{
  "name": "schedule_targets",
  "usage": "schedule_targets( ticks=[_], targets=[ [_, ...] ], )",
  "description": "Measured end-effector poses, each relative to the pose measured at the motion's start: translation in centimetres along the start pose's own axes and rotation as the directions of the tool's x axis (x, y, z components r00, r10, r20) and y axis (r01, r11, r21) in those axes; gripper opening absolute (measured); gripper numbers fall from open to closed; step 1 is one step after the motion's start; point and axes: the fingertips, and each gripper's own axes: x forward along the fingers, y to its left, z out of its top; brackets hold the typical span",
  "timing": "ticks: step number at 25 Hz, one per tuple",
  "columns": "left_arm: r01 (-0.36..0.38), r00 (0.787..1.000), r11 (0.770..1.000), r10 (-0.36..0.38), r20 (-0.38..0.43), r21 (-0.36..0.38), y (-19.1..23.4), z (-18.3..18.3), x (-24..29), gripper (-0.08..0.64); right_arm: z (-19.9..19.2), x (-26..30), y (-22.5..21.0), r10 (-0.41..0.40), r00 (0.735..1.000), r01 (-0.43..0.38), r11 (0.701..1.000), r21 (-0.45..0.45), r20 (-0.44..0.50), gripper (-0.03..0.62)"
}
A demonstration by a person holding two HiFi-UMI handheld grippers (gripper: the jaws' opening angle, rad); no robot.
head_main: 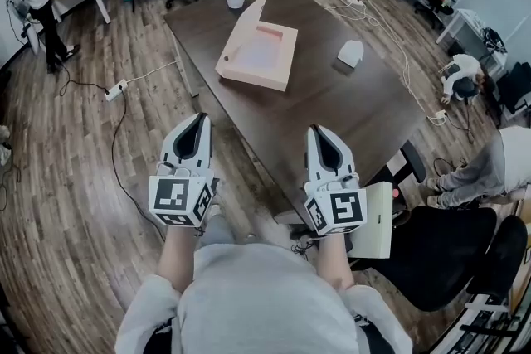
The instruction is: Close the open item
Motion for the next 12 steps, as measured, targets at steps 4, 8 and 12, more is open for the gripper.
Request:
schedule_targets(
  ticks=[4,8,12],
  targets=[
    [0.014,1.000,1.000,-0.014,-0.009,-0.004,0.2,-0.7,1.8,0.014,-0.6,1.2,-1.0,-0.011,1.000,0.011,1.000,0.013,-0.002,0.014],
    [0.032,0.999,0.999,-0.032,-0.017,-0.010,1.5,-1.3,4.4,0.014,-1.0,3.7,-1.9,-0.026,1.000,0.026,1.000,0.012,-0.002,0.014],
    [0.050,0.999,0.999,-0.050,-0.015,-0.014,3.4,-1.3,7.5,0.014,-1.2,6.9,-2.5,-0.038,0.999,0.038,0.999,0.015,0.002,0.014]
  ],
)
